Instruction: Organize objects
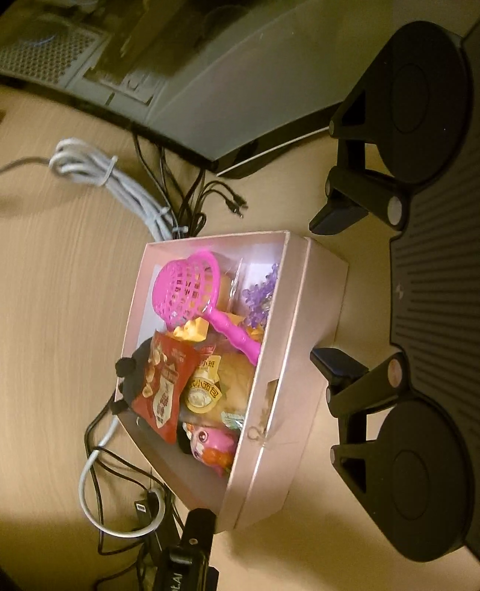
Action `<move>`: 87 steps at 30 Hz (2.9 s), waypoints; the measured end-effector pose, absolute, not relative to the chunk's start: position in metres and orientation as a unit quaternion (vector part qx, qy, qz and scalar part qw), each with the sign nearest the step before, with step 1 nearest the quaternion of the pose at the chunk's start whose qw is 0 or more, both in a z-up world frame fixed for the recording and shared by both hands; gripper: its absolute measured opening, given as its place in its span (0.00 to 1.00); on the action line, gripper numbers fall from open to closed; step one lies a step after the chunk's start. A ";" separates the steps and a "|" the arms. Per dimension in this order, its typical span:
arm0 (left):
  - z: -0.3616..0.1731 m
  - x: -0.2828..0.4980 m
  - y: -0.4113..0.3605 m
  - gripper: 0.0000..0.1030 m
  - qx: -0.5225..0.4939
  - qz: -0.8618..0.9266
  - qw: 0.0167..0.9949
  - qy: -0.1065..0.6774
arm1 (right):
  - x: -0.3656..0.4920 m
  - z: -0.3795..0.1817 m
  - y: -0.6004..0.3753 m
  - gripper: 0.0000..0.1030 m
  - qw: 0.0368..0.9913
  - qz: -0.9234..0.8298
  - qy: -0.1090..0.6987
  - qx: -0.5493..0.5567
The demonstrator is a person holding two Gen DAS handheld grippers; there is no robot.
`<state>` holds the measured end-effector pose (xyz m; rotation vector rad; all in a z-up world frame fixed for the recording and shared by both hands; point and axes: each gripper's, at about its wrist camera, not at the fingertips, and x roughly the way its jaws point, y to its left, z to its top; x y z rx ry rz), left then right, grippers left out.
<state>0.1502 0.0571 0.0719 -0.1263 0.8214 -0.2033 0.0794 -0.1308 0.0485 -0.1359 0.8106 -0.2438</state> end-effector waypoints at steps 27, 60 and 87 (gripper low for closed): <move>0.058 -0.014 0.116 0.94 -0.013 -0.114 0.925 0.362 | -0.057 0.054 -0.176 1.00 0.917 -0.046 0.395 -0.004; 0.017 -0.015 0.049 0.96 0.019 -0.043 0.940 0.337 | -0.050 0.016 -0.213 1.00 0.939 -0.042 0.340 0.020; 0.017 -0.014 0.049 0.97 0.020 -0.043 0.940 0.337 | -0.049 0.017 -0.213 1.00 0.939 -0.041 0.340 0.020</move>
